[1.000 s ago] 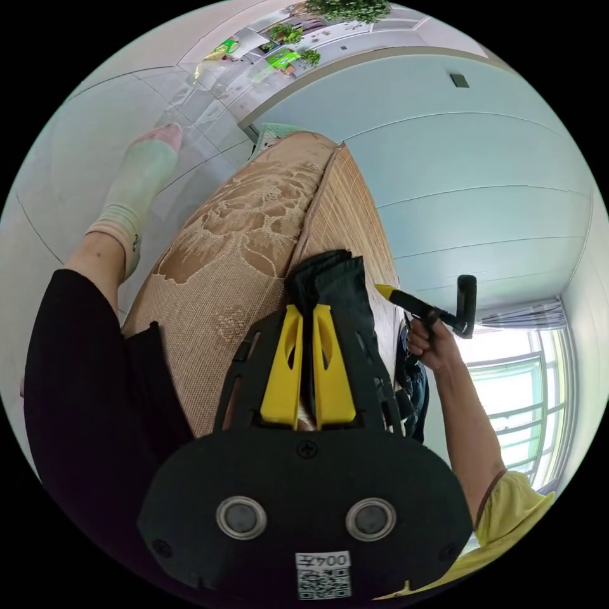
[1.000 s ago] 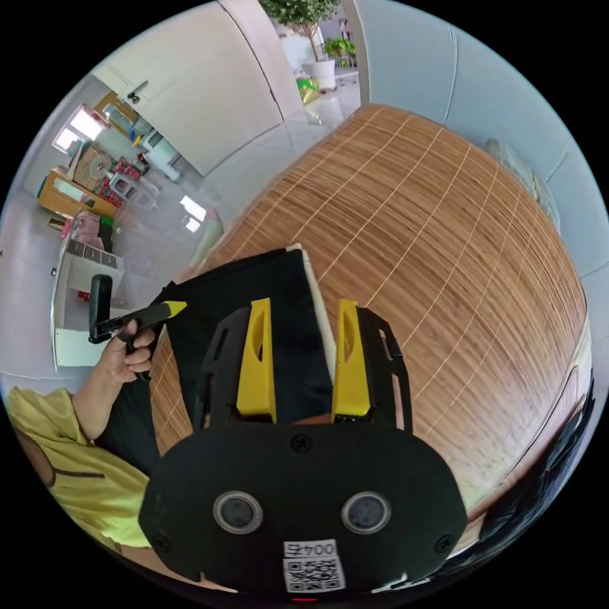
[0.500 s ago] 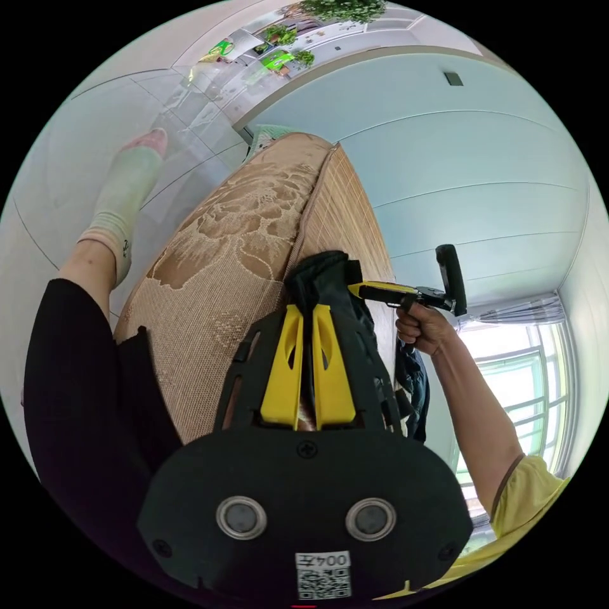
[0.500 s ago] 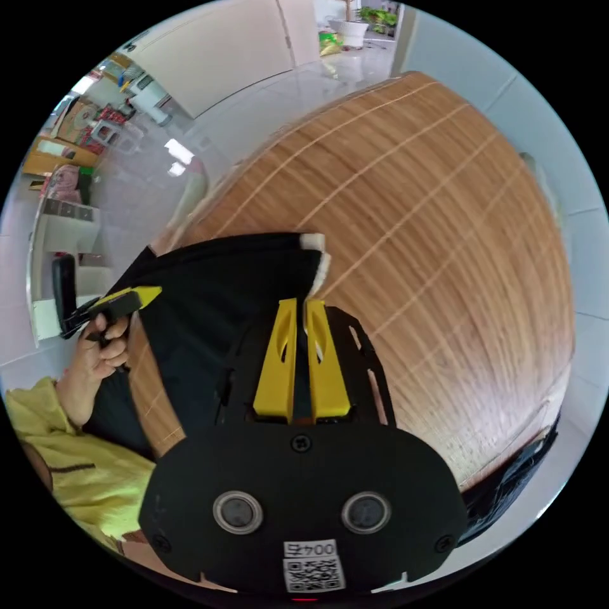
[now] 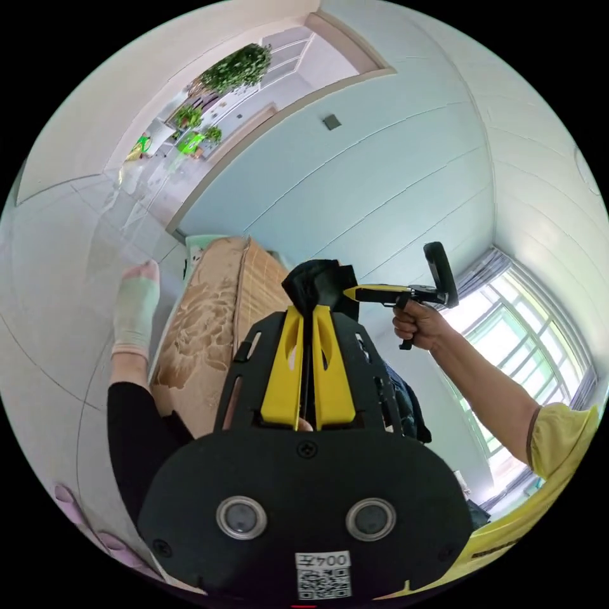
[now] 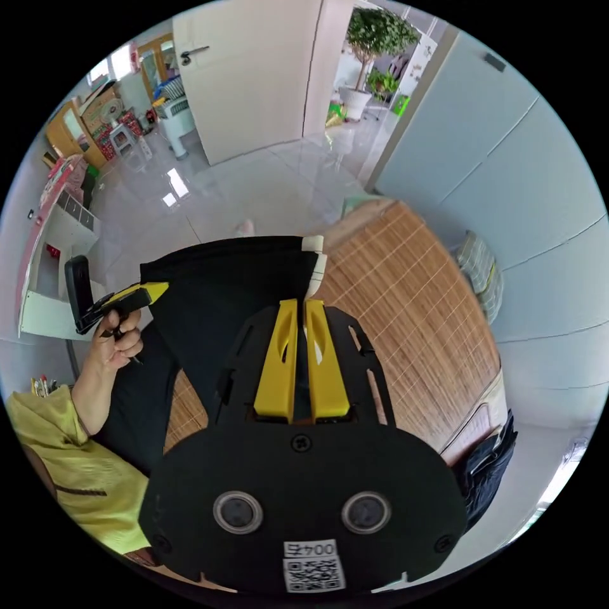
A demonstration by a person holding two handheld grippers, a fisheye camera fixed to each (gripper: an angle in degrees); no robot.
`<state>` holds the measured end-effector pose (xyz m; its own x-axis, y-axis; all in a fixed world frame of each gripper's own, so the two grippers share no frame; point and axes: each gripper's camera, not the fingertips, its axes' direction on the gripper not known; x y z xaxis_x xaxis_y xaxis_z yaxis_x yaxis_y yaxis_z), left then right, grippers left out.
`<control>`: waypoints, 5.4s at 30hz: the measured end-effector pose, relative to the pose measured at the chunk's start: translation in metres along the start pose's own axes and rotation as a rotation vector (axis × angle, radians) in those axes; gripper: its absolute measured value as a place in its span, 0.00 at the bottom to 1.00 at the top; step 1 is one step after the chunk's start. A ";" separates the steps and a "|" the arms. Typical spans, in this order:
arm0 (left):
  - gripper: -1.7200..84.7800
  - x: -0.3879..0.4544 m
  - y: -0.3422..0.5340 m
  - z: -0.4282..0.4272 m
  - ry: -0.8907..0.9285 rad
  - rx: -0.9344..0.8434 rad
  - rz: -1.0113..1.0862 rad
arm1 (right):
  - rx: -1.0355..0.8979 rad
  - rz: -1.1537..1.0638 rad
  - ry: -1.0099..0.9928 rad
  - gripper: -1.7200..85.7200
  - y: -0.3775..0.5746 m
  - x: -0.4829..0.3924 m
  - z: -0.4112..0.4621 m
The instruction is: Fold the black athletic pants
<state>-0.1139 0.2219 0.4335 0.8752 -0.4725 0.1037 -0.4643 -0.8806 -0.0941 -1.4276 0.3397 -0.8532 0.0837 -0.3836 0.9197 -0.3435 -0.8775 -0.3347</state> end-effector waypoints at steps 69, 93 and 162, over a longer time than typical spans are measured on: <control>0.03 0.275 0.616 0.371 -0.380 -0.838 1.040 | 0.344 1.437 -0.055 0.25 0.740 -0.063 0.431; 0.02 0.249 0.664 0.318 0.002 -1.083 0.393 | 0.166 0.839 0.054 0.13 0.554 0.344 0.441; 0.09 0.234 0.555 0.314 -0.077 -0.987 0.783 | 0.126 0.829 0.026 0.08 0.540 0.096 0.482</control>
<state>-0.1241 -0.3662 0.0949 0.3107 -0.9040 0.2936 -0.7353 -0.0329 0.6770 -1.1541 -0.3094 -1.0449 -0.1716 -0.9133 0.3693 -0.1768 -0.3402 -0.9236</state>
